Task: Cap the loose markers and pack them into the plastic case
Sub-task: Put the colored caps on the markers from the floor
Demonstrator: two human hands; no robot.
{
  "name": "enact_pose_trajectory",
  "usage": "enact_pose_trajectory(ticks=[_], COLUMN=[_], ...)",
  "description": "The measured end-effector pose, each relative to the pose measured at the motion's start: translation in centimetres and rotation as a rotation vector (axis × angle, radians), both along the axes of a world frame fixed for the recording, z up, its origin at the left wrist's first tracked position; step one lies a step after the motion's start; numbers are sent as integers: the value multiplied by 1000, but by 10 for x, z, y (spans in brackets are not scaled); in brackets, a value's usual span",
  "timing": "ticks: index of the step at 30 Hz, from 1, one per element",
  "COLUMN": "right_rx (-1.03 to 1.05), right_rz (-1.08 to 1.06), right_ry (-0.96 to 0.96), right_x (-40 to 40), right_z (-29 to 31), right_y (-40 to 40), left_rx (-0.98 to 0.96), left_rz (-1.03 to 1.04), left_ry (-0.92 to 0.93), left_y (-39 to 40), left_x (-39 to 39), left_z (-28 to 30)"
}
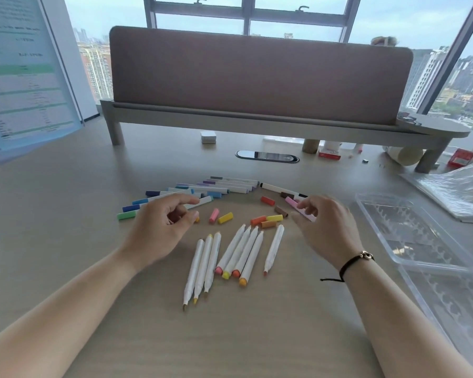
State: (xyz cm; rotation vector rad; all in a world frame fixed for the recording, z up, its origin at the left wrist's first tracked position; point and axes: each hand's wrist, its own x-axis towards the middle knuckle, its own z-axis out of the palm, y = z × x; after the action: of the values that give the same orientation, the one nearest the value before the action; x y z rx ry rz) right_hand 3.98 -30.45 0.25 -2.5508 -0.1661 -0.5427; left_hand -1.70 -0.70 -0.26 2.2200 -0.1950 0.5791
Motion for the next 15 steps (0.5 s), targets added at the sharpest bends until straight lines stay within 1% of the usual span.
enact_pose_trajectory(ticks=[3,5,7,9,15], right_rx=[29,-8,-53,-65,-104], right_rz=[254,440,559,587,555], right_ry=[5,41,90,116,113], right_x=[-27,-42,-49,-49,-47], right_z=[9,6,0,-4,-5], right_y=[27,46,60,65,61], left_rx=[-1,-10,-12,-12,-2], left_rz=[5,10,15,19,25], left_ry=[5,12,9,6,3], left_y=[1,2,2,2,2], left_x=[2,2,2,2,2], left_z=[-1,-2,-2,-2,-2])
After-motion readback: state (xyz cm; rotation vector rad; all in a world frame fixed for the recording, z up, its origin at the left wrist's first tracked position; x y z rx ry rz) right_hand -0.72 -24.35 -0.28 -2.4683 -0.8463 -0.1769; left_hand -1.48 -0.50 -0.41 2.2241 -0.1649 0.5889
